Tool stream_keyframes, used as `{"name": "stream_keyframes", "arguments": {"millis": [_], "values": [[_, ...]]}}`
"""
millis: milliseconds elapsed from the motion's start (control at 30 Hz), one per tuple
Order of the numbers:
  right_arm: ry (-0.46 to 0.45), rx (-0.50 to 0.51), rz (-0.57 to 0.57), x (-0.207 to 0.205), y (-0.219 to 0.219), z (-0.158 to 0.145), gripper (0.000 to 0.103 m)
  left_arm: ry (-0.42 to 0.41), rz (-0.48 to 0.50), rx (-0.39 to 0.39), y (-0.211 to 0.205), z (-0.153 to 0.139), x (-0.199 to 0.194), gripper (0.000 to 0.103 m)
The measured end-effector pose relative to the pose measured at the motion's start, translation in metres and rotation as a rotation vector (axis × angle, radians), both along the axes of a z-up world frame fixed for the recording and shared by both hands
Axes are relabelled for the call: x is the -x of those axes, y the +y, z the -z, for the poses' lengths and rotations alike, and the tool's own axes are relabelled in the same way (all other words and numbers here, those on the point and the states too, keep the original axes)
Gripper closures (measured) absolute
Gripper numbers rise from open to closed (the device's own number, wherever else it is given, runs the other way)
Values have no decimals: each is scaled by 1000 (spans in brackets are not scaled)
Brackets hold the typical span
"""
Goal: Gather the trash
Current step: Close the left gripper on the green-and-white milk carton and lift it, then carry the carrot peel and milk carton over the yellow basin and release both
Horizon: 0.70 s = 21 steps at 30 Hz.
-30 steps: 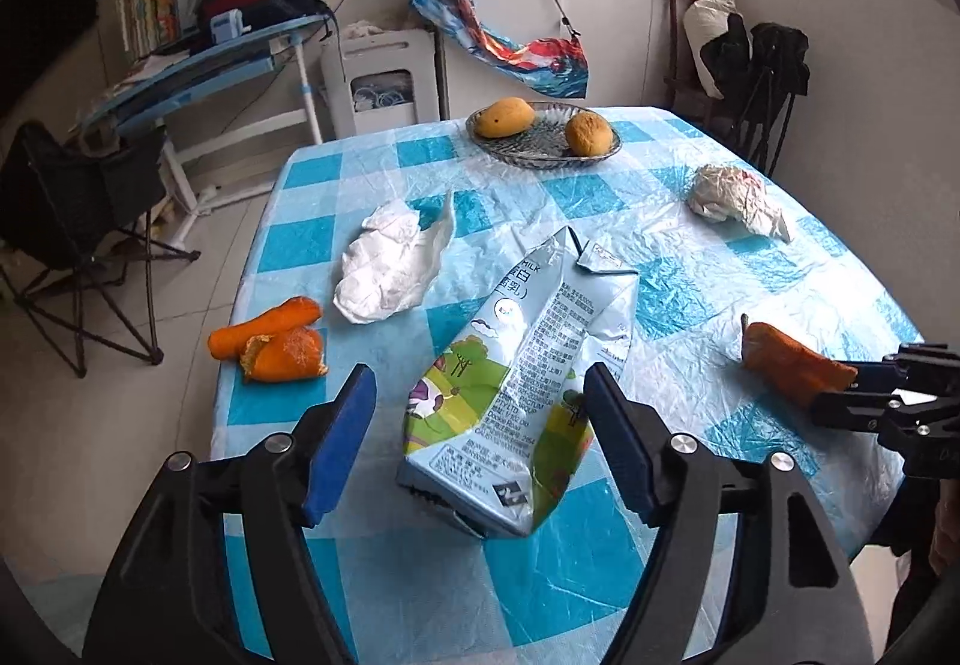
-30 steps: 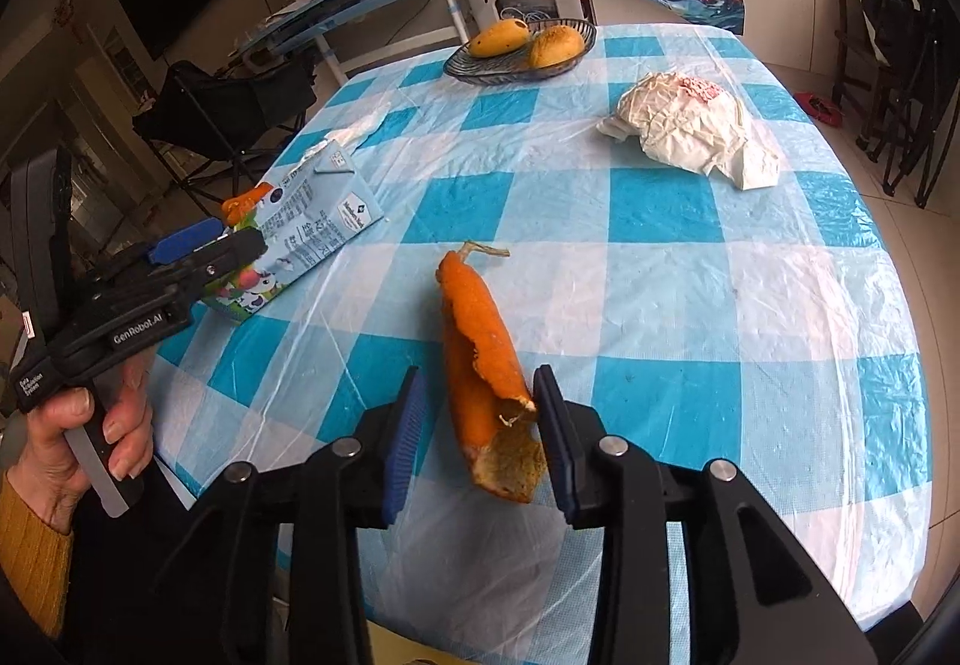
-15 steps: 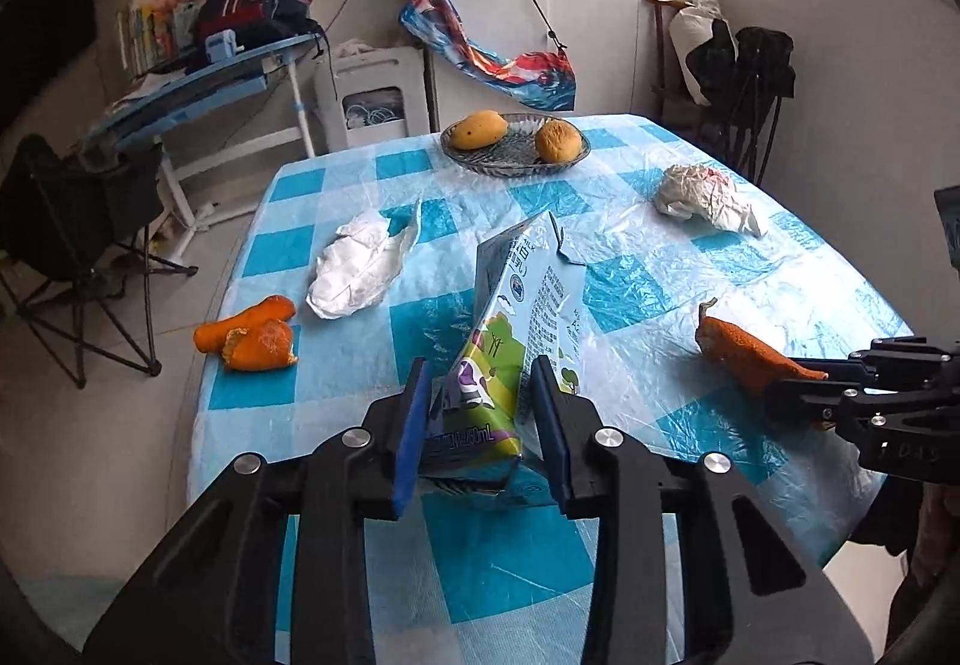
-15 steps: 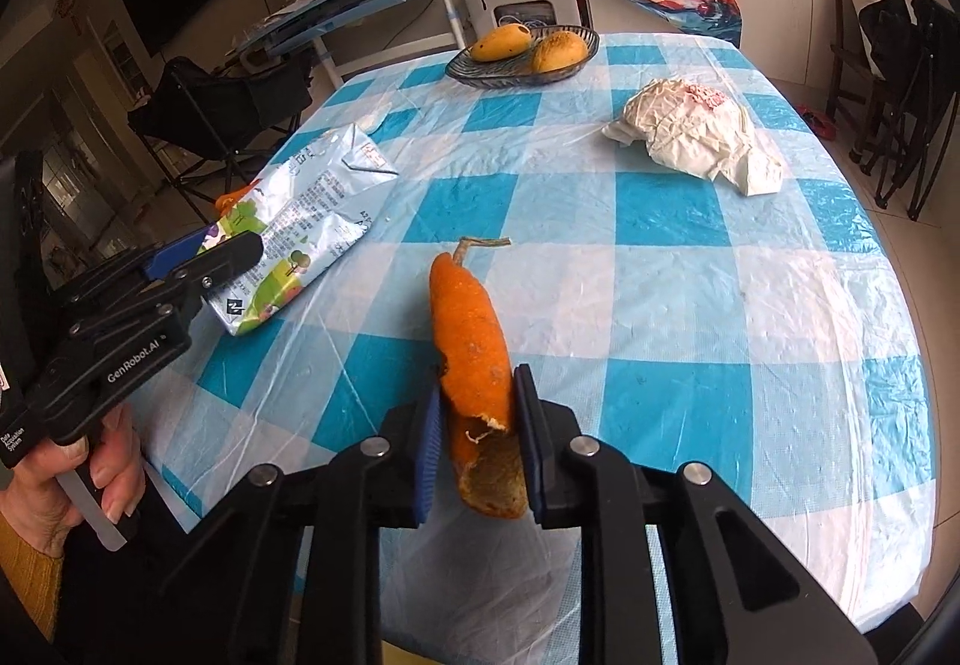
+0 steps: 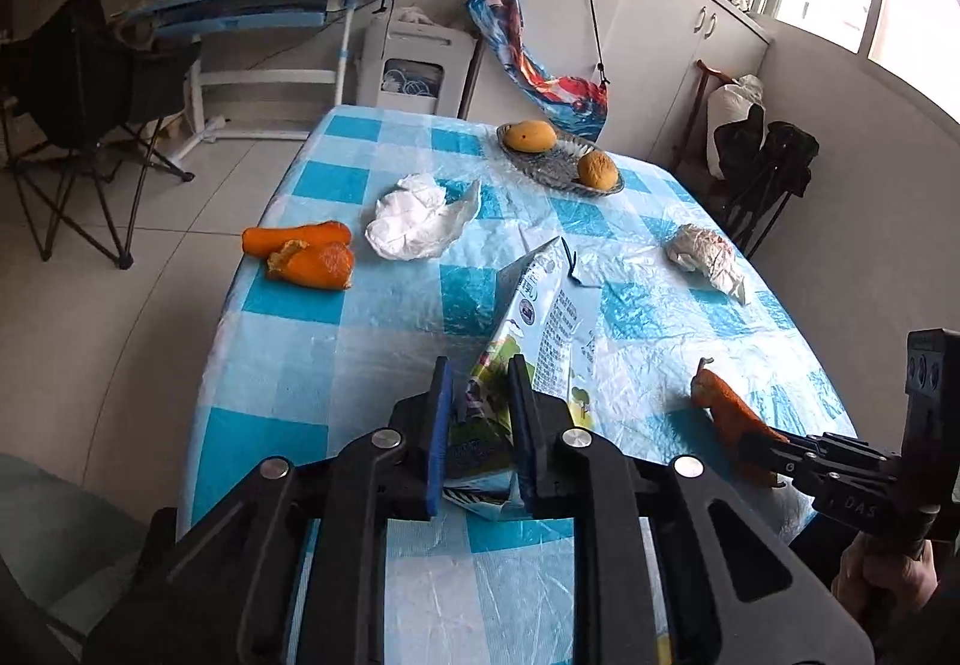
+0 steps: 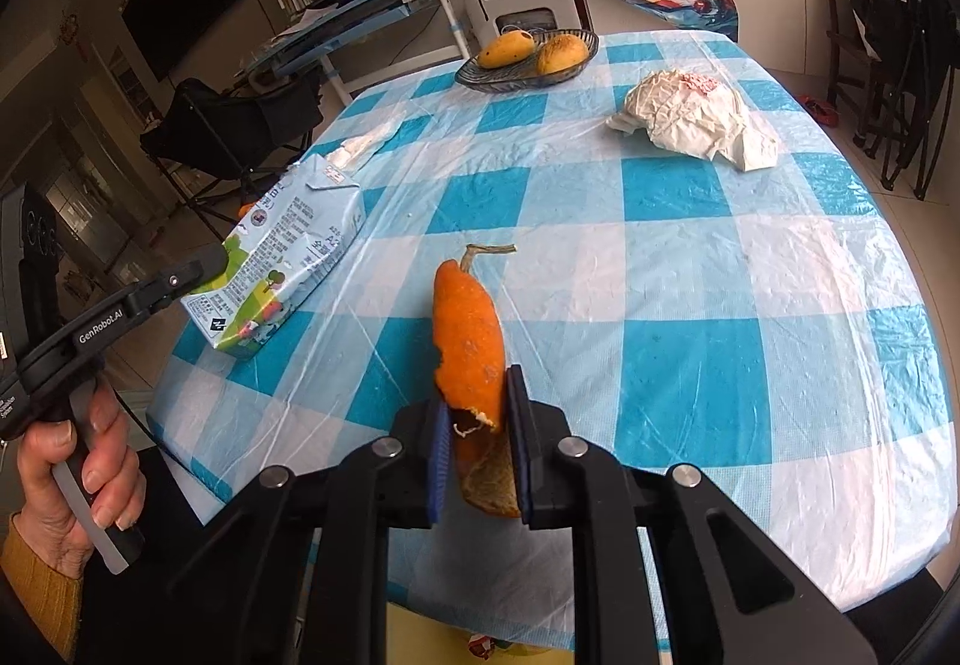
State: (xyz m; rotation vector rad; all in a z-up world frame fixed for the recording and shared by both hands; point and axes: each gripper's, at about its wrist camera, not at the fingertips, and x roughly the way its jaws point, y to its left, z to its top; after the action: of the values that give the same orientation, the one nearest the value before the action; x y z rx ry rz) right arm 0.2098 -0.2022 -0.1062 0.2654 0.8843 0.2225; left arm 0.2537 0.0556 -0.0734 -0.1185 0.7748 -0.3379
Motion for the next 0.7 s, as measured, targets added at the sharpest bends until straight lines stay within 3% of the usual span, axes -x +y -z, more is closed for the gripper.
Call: {"name": "stream_keyframes", "arguments": {"millis": [100,300,400,500,700], "values": [[1,-8,6,1,-1,0,85,26,1,-12,-4,8,0,56],[1,-7,6,-1,0,2,84,6,34,-107,-31,15,4,33],[-2,-4,4,-2,2,2,84,-17,76,-159,-46,17,7,33],[-5,-6,2,-3,3,2,84,-6,138,-191,-59,21,10,57],[-14,-12,0,-2,3,1,85,-83,124,-153,-56,6,21,58]]}}
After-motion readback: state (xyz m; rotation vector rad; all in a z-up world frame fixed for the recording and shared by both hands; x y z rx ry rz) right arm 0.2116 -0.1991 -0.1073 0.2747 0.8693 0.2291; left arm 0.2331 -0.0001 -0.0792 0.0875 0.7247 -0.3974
